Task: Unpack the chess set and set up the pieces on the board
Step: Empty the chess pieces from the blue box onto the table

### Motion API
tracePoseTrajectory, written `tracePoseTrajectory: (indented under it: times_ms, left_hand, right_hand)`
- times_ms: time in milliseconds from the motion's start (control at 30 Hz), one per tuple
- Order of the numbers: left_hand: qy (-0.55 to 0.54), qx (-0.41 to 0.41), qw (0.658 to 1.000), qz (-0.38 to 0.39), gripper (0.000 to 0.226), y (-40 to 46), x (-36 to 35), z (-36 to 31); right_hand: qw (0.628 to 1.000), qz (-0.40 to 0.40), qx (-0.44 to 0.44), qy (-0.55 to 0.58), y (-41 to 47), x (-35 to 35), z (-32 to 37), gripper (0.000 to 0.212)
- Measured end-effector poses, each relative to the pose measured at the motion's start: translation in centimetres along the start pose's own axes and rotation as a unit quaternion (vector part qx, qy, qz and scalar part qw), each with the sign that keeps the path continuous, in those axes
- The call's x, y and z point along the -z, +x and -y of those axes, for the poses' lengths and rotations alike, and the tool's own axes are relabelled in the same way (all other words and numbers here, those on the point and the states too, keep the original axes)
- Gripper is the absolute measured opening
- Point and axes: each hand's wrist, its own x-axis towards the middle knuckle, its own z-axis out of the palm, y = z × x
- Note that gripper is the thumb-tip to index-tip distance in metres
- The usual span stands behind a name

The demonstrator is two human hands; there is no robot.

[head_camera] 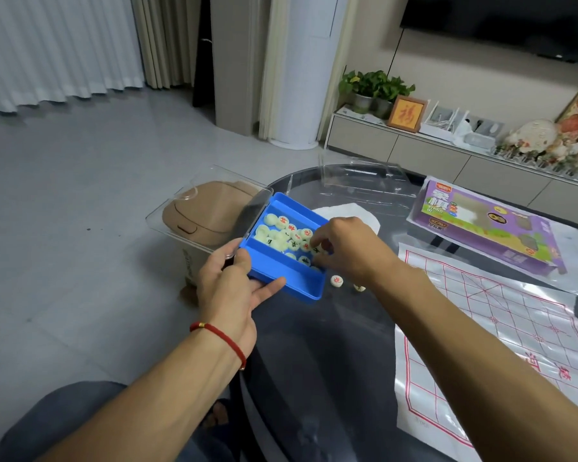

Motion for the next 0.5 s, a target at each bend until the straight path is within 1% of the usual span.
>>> tracePoseTrajectory:
  times_ms: [200, 300, 400, 500]
  left_hand:
    - [0.0, 0.004, 1.0, 0.003, 0.021, -0.15, 0.02, 0.21]
    - [0.005, 0.0, 1.0, -0.003, 0.022, -0.08, -0.19, 0.17]
    - [0.001, 0.004, 1.0, -0.006, 0.021, 0.08, -0.12, 0.09]
    - [0.007, 0.006, 1.0, -0.004, 0.019, 0.1, 0.1, 0.12]
  right_hand:
    - [0.998, 0.025, -0.019, -0.057, 0.92, 0.23, 0.82, 0.033]
    - [0.998, 0.021, -0.011, -0.065, 0.97, 0.49, 0.97, 0.027]
    - [0.997, 0.015, -0.005, -0.073, 0.82, 0.4, 1.12, 0.028]
    - [0.998, 0.016, -0.005, -0.056, 0.78, 0.32, 0.82, 0.028]
